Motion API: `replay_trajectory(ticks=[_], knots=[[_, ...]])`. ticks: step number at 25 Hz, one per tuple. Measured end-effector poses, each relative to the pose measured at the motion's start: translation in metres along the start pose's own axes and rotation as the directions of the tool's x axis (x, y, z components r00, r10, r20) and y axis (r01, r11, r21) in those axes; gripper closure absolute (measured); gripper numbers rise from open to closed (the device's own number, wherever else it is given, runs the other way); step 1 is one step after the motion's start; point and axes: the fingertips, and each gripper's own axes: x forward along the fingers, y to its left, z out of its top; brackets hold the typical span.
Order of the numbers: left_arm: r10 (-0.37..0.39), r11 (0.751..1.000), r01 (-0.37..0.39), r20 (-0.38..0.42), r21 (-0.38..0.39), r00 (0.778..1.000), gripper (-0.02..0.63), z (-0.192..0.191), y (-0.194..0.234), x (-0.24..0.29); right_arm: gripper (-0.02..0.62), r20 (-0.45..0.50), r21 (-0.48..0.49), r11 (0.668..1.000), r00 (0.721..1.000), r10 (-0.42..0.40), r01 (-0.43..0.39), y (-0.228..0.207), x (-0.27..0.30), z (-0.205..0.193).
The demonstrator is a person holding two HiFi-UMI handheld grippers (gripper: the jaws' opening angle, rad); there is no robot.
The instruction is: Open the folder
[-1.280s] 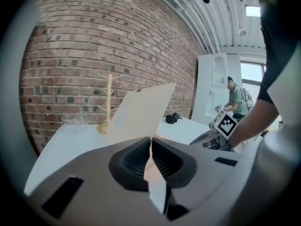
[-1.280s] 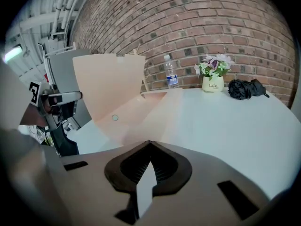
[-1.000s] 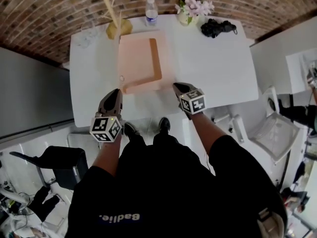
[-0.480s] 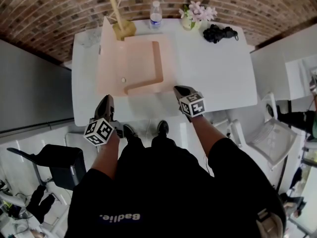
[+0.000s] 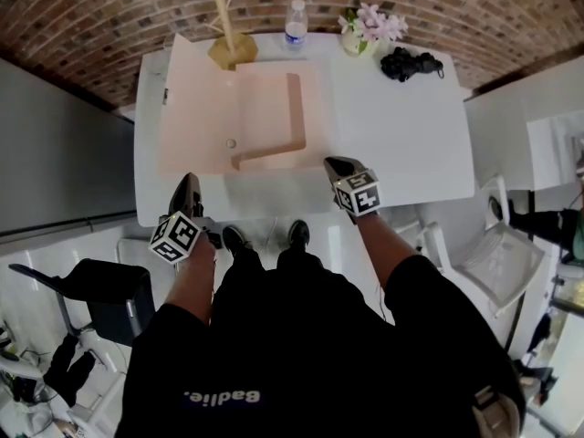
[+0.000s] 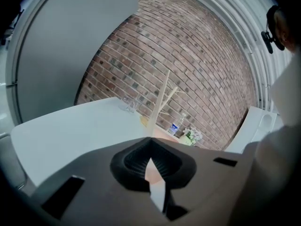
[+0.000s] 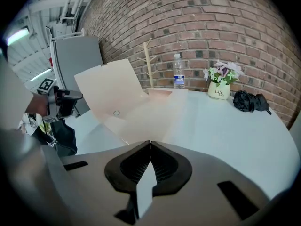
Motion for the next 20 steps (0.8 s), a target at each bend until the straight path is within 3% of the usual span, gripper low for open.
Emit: replay_trajectory(ticks=[10, 20], knots=[[0.113, 0.986, -0.114, -0.019, -0.117, 0.993, 0.603, -0.013, 0.062, 0.005, 0.565, -0.003, -0.026, 1.000, 1.000, -0.015, 0.014, 0.001, 0.001, 0.000], [0.202, 0.951, -0.211, -0.062, -0.226, 0.977, 0.603, -0.030, 0.107, 0.014, 0.565, -0.027, -0.029, 0.999, 0.999, -0.032, 0.032, 0.001, 0.000, -0.002]])
